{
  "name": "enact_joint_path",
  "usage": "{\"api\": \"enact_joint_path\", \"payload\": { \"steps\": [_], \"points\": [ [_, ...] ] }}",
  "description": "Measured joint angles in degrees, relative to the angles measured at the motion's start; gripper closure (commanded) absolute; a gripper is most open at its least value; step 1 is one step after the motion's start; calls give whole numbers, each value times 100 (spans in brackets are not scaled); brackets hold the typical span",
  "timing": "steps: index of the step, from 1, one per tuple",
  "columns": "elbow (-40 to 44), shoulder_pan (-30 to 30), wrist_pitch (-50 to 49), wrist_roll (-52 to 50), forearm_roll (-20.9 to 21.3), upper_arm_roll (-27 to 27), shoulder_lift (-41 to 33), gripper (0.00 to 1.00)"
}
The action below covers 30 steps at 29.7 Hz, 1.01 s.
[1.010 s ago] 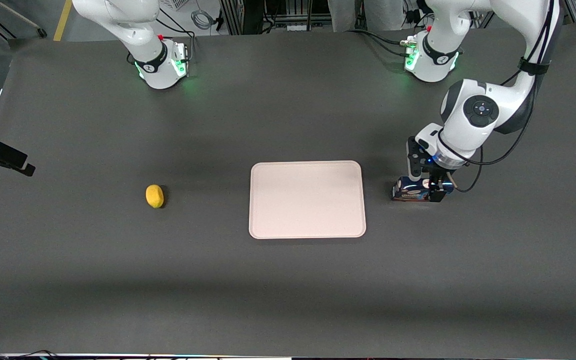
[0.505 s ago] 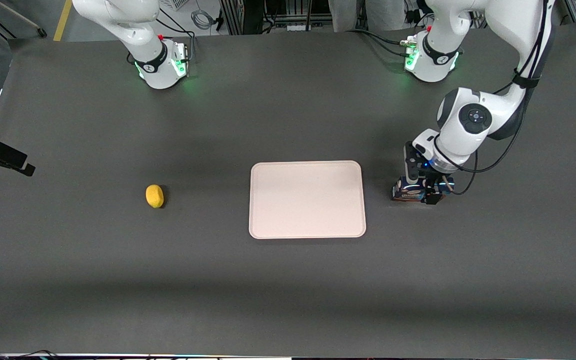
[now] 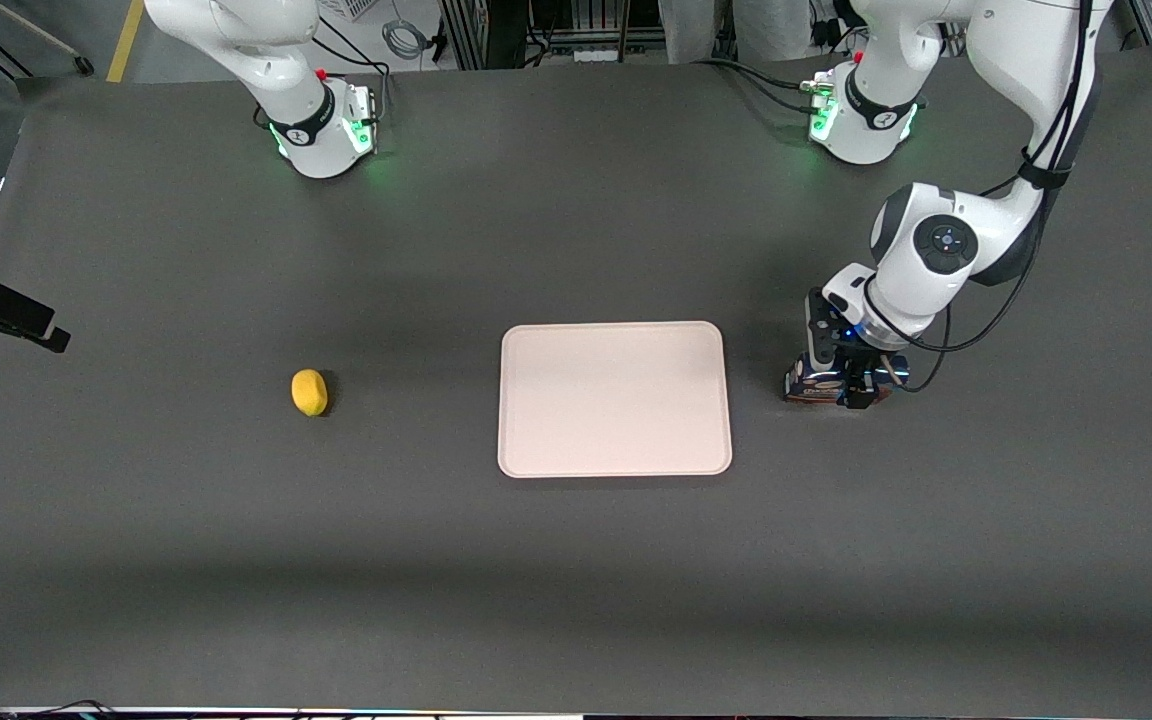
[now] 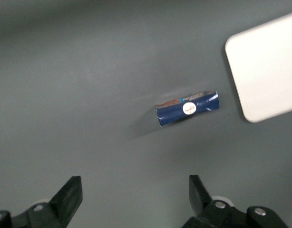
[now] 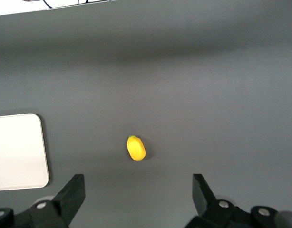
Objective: Place cookie box on tray
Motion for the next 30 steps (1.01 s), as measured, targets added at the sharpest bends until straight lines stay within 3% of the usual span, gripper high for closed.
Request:
{"api": "enact_joint_path", "payload": {
  "steps": [18,30],
  "points": [
    [-234,-127,1013,-1194,1609,-81,1085,89],
    [-237,-129,1179,-1320,2193,-74,1556,89]
  ]
}}
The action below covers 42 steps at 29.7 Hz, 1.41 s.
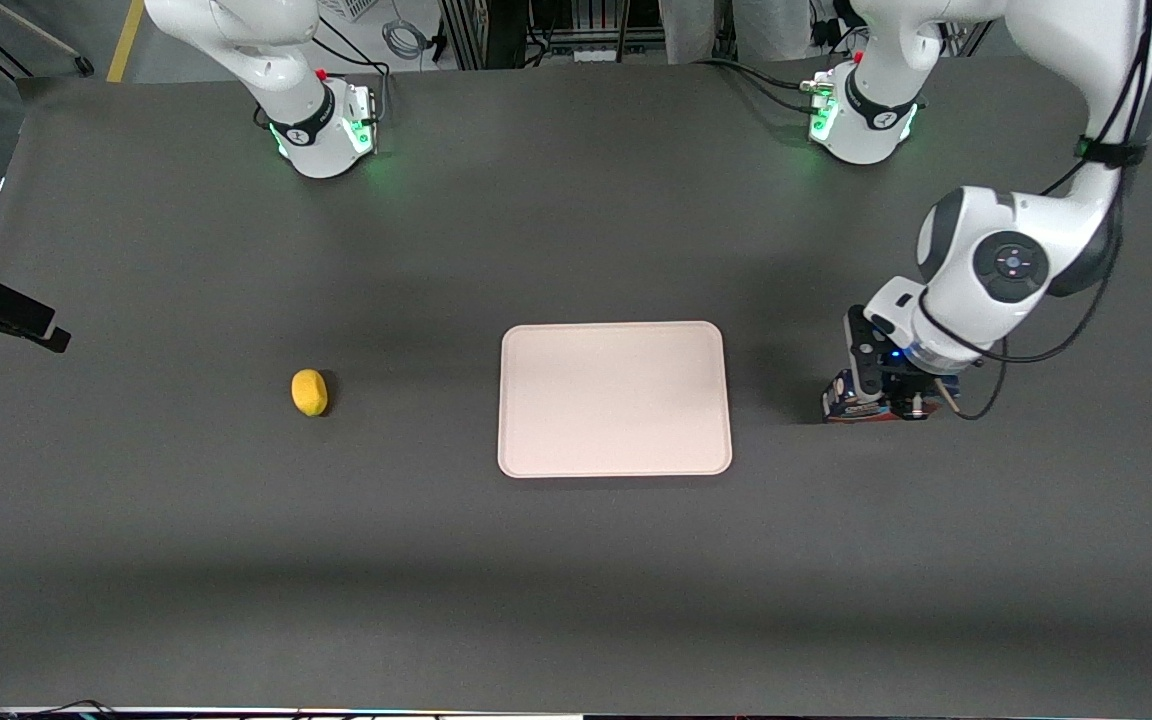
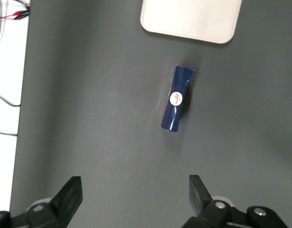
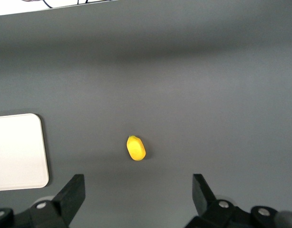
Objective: Place cookie box on tray
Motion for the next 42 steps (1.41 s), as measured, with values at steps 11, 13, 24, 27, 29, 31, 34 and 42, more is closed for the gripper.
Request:
{"api": "enact_joint_path", "payload": {
  "steps": [11,13,24,27,29,31,34,42],
  "points": [
    [14,10,153,-17,204,59,48,88],
    [15,13,229,-17,221,92,49,86],
    [15,31,347,-17,332,177,174,47],
    [15,31,363,-18,351,177,205,8],
    [15,31,369,-18,357,178,209,0],
    [15,32,370,-18,361,179,209,0],
    [15,33,371,-18,364,182,210,0],
    [16,38,371,-18,379,189,210,0]
  ]
}}
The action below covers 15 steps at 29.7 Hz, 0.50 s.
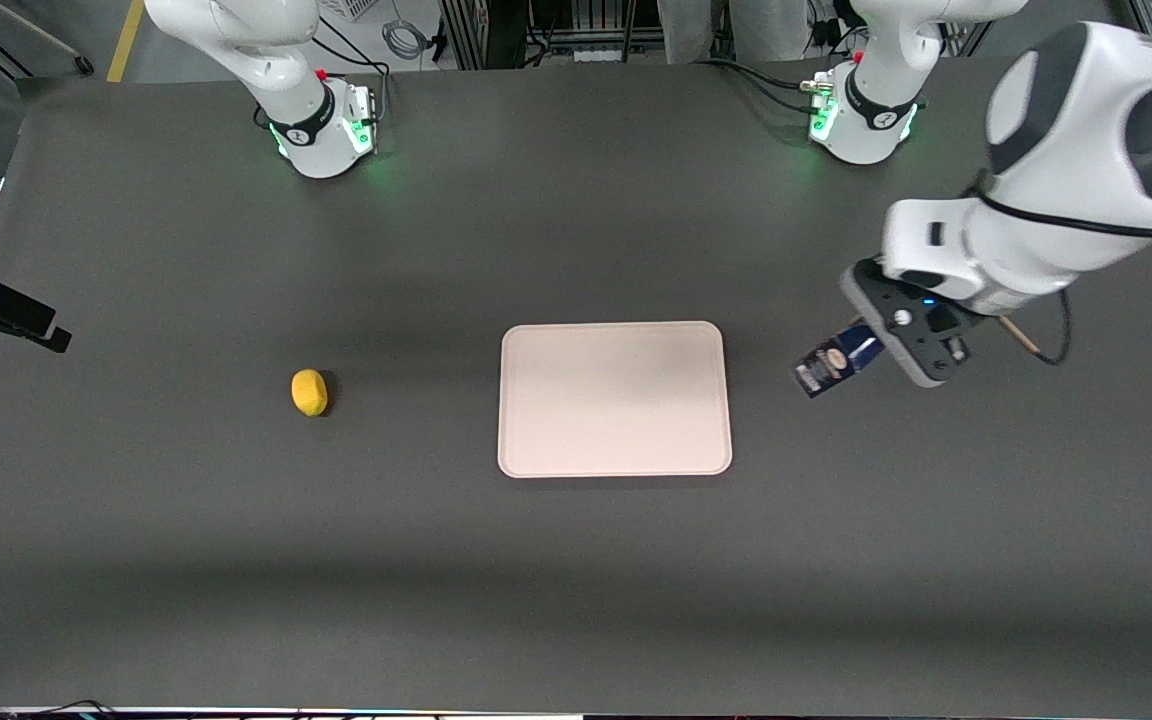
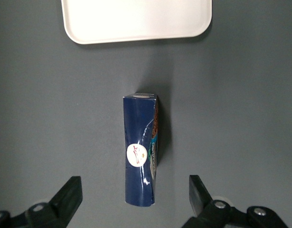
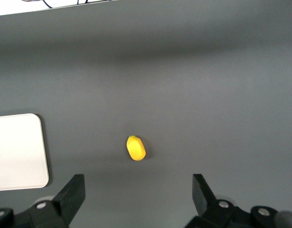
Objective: Place cookie box on tray
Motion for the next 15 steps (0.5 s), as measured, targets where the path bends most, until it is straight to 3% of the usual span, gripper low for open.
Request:
{"api": "enact_joint_path", "payload": {
  "steps": [11,15],
  "points": [
    [327,72,-165,64,-1,-19,-67,0],
    [578,86,-496,493,-269,-49,-209,0]
  ]
}}
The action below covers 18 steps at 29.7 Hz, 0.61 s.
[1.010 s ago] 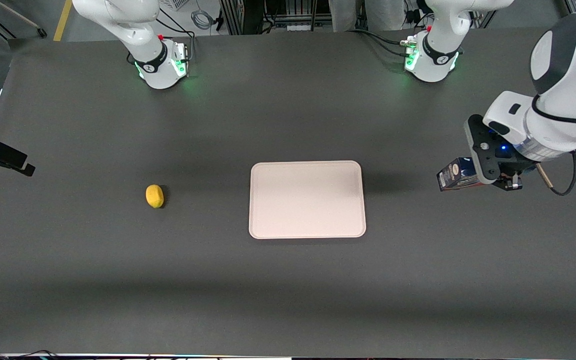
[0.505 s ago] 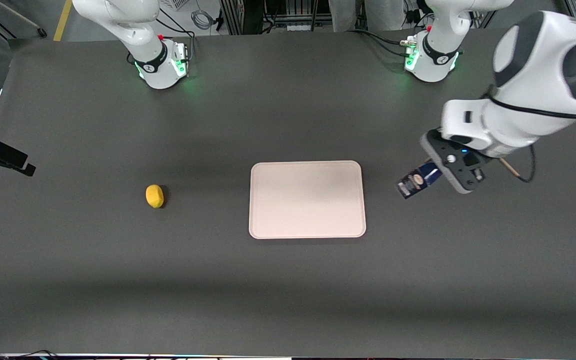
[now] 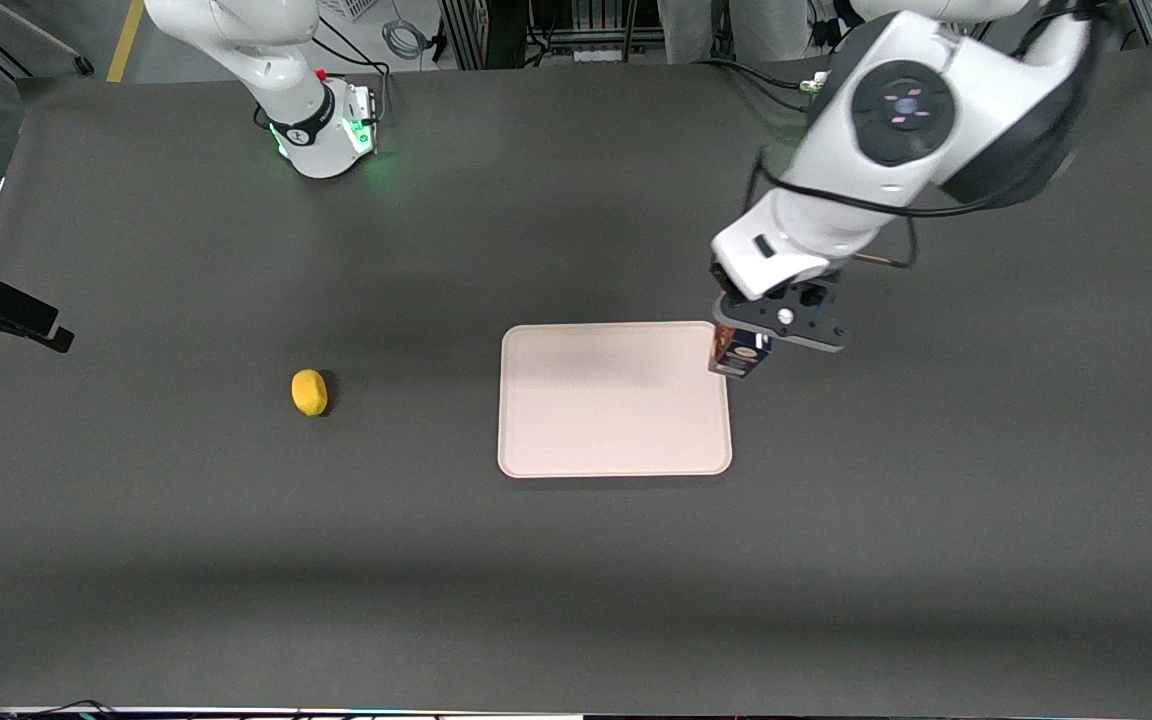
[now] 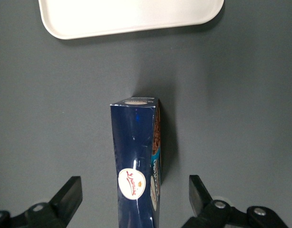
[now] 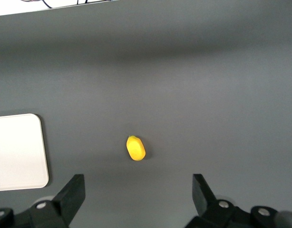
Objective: Place cookie box on tray
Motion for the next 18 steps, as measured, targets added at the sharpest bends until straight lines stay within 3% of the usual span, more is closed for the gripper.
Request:
{"api": "enact_joint_path", "payload": {
  "steps": [9,14,18],
  "points": [
    [392,135,-1075,2230,-1293,208,-885,0],
    [415,183,-1674,3751,-2011,795,-1580,0],
    [411,209,-2094,4933,-2334,1401,-2086,0]
  ]
}}
